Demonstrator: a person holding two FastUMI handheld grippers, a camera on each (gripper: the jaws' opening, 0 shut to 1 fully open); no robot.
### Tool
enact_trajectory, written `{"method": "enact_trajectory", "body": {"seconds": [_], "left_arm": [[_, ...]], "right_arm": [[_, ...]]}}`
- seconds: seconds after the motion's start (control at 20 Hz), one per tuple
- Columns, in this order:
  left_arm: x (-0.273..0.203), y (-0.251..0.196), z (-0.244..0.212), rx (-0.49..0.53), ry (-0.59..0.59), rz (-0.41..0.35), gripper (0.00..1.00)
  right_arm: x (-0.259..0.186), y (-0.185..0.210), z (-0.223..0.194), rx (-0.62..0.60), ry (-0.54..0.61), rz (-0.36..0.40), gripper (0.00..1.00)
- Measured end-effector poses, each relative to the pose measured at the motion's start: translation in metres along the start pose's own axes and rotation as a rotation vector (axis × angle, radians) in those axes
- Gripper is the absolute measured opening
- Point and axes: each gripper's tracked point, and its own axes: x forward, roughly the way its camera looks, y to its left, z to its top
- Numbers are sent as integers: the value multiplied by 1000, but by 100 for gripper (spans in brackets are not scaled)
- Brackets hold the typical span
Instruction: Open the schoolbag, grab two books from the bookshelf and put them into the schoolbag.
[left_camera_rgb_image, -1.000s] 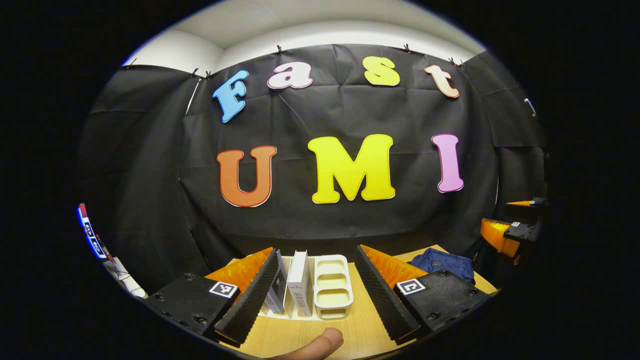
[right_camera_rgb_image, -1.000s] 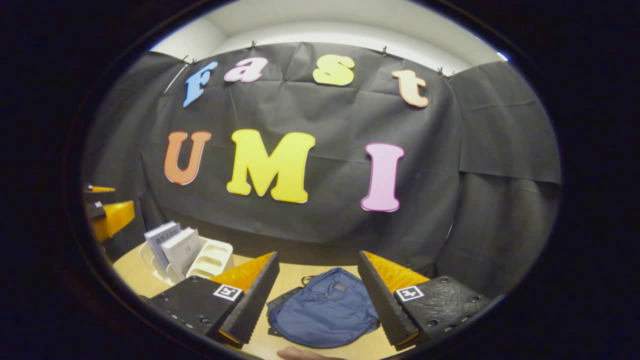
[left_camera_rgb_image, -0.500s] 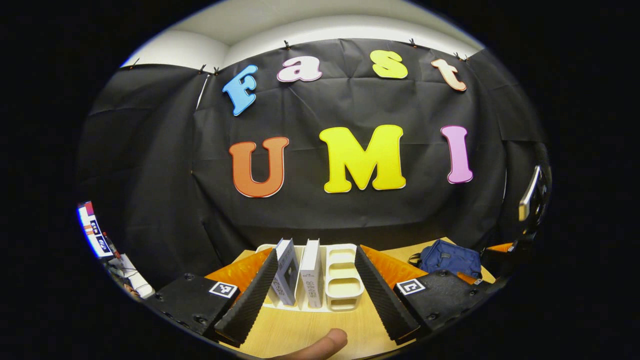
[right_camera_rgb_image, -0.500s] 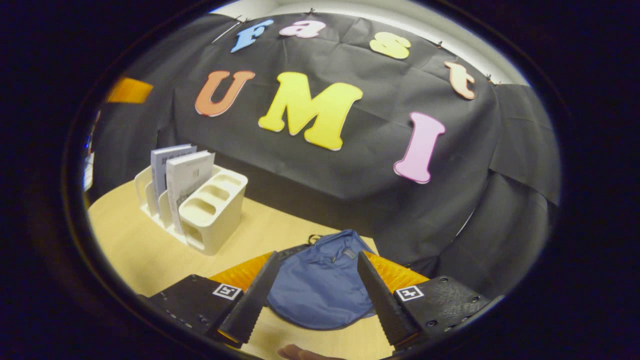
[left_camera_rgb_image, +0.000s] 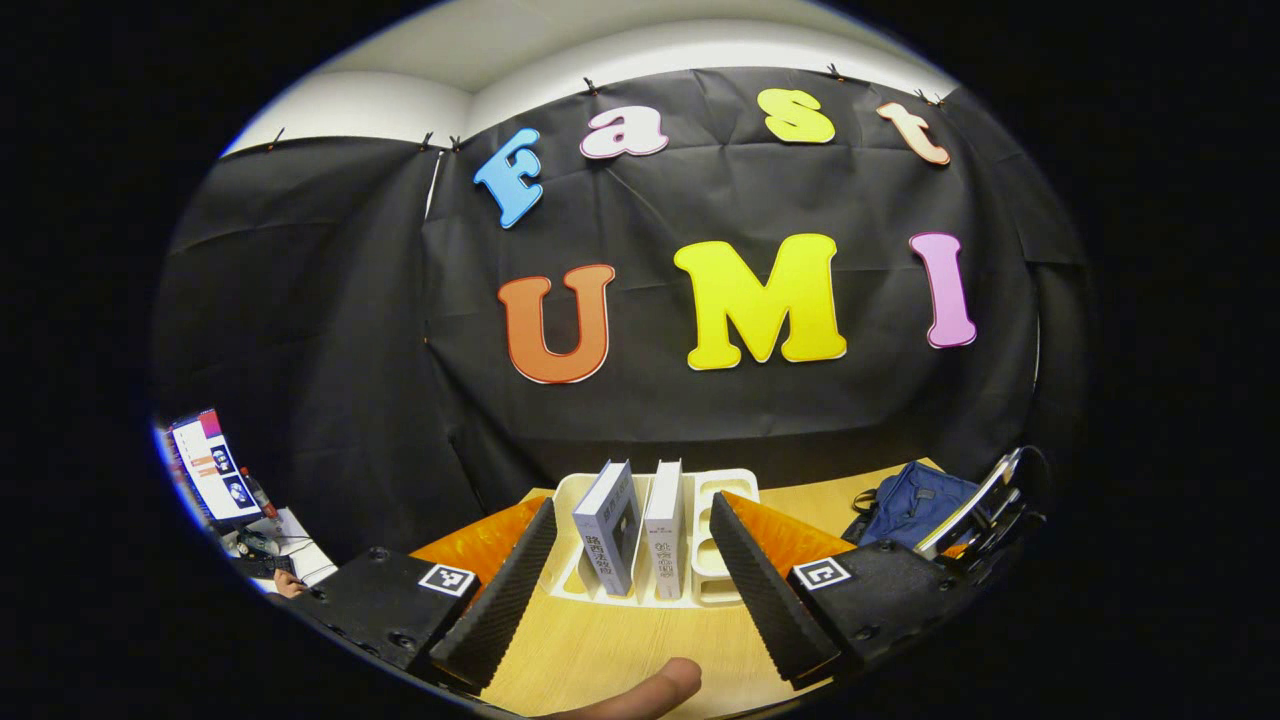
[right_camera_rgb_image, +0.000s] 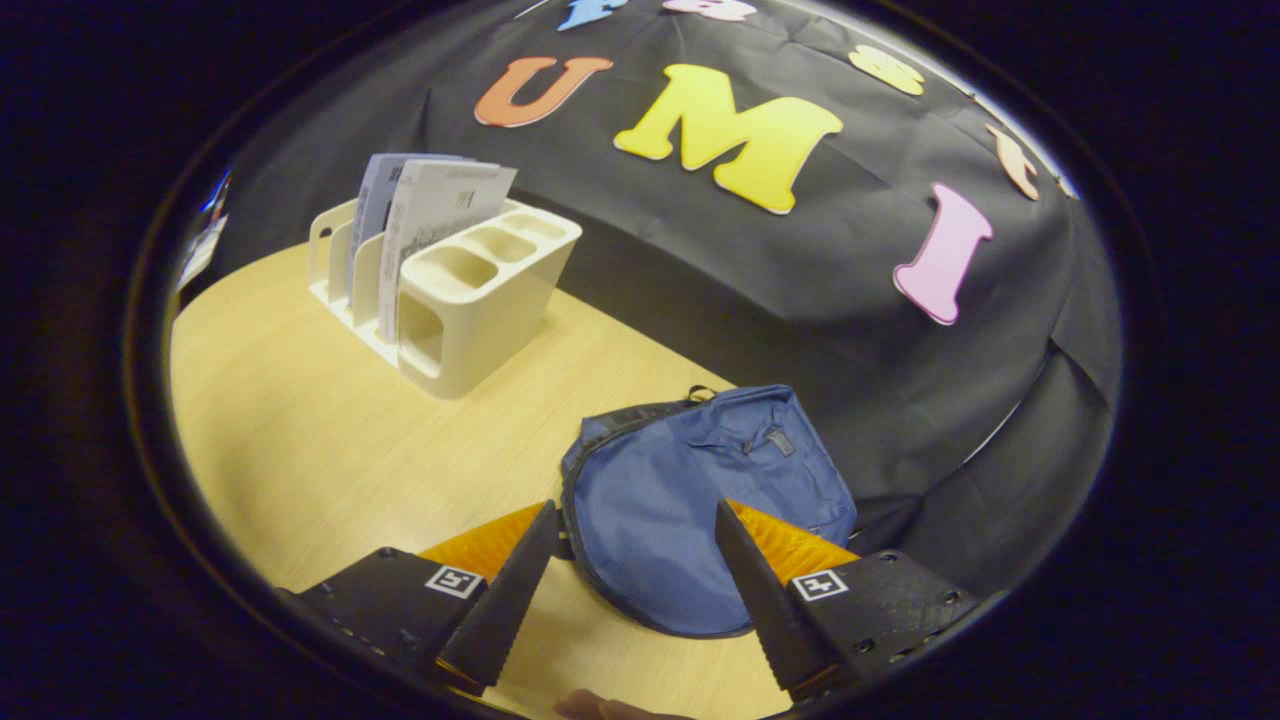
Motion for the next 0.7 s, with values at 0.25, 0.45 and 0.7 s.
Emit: {"method": "enact_trajectory", "body": {"seconds": [0.25, 0.45, 0.7], "left_arm": [[-8, 16, -8, 5, 25, 44, 99], [-11, 27, -16, 27, 45, 67, 99], [-8, 36, -20, 29, 60, 82, 99]], "right_arm": [[48, 22, -34, -219, 73, -33, 95], [66, 11, -31, -305, 127, -154, 94], [84, 7, -24, -391, 155, -211, 92]]}}
